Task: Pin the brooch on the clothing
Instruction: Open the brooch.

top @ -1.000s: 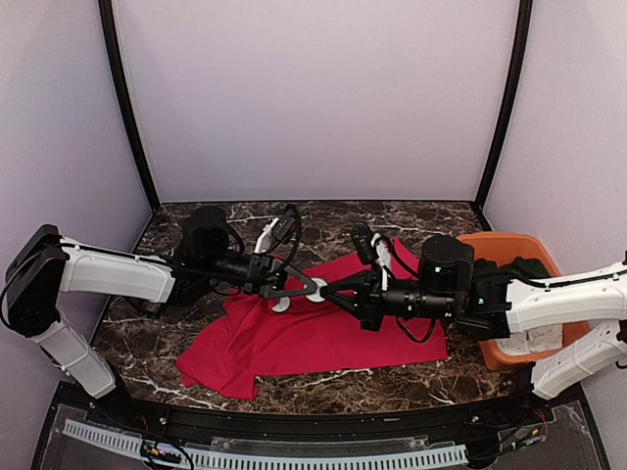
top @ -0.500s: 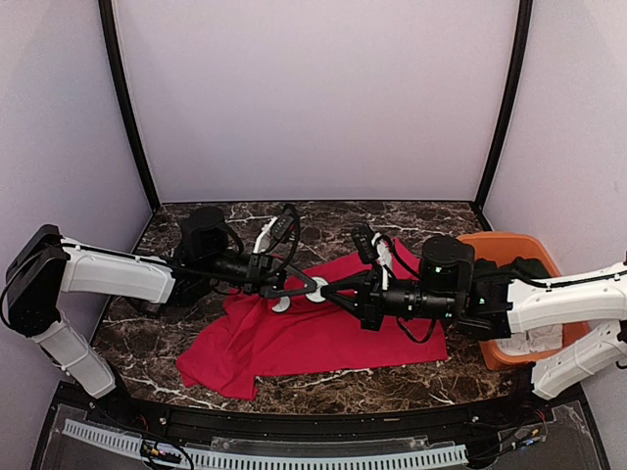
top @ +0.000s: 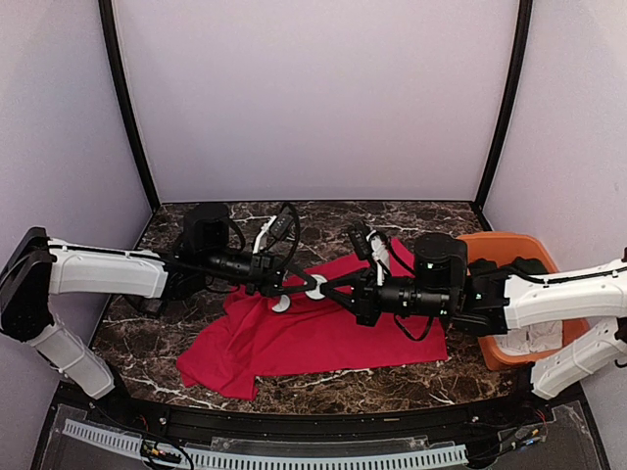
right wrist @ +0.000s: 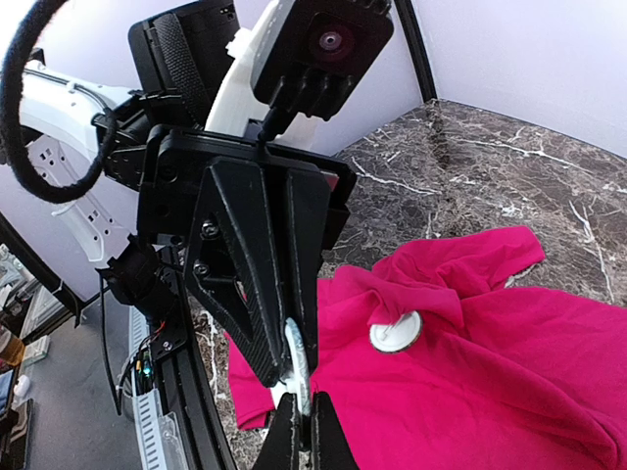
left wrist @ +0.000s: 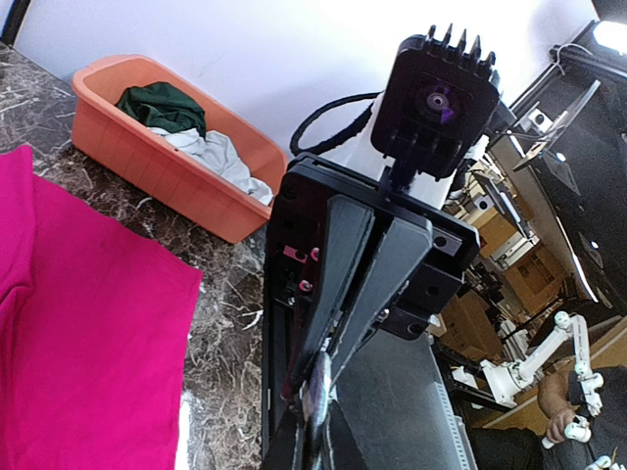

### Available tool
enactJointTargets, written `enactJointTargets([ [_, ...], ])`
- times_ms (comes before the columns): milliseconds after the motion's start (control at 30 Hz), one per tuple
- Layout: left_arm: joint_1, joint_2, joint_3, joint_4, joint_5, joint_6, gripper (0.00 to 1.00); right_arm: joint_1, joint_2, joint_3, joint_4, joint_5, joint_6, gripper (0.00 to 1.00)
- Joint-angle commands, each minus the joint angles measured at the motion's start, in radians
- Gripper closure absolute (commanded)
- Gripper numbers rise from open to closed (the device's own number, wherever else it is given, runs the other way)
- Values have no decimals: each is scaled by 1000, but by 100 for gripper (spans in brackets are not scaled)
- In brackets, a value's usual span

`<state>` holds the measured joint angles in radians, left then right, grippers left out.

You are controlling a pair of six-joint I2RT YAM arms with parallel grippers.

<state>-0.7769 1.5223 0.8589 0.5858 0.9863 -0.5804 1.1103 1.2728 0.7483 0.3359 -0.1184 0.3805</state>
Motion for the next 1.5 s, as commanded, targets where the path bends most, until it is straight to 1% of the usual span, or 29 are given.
enactJointTargets([
  [0, -6, -39, 12, -215, -133, 58, 98, 10, 34, 56, 34, 44, -26, 100],
  [133, -6, -58, -3, -215, -193, 58, 97, 13, 61, 70, 40, 50, -12, 100],
  [200, -7, -69, -12, -209, -212, 55, 90, 12, 65, 72, 40, 60, -7, 100],
  [233, -7, -77, -15, -202, -216, 54, 83, 12, 64, 71, 44, 64, -6, 100],
  [267, -6, -79, -23, -195, -213, 53, 81, 12, 62, 71, 46, 67, -6, 100],
  [300, -7, -85, -36, -169, -202, 41, 73, 12, 61, 71, 46, 71, -4, 100],
  [367, -4, -94, -64, -92, -179, -3, 64, 11, 55, 66, 47, 75, 0, 100],
  [500, 18, -112, -117, 50, -144, -96, 58, 8, 25, 34, 59, 81, 4, 100],
  [700, 66, -96, -206, 334, -102, -283, 57, 4, -21, -14, 92, 67, -5, 100],
  [733, 69, -74, -211, 405, -94, -333, 57, 5, -23, -17, 96, 63, -7, 100],
  [833, 70, -23, -220, 535, -82, -430, 57, 4, -19, -22, 104, 54, -11, 100],
  [867, 70, 6, -220, 602, -77, -475, 57, 4, -16, -23, 104, 53, -12, 100],
  [967, 68, 52, -211, 711, -73, -544, 57, 5, -13, -26, 107, 58, -16, 100],
  [1233, 44, 98, -202, 736, -73, -579, 57, 4, -19, -46, 148, 86, -45, 100],
  [1467, 26, 137, -188, 787, -71, -608, 58, 4, 12, -50, 187, 87, -51, 100],
])
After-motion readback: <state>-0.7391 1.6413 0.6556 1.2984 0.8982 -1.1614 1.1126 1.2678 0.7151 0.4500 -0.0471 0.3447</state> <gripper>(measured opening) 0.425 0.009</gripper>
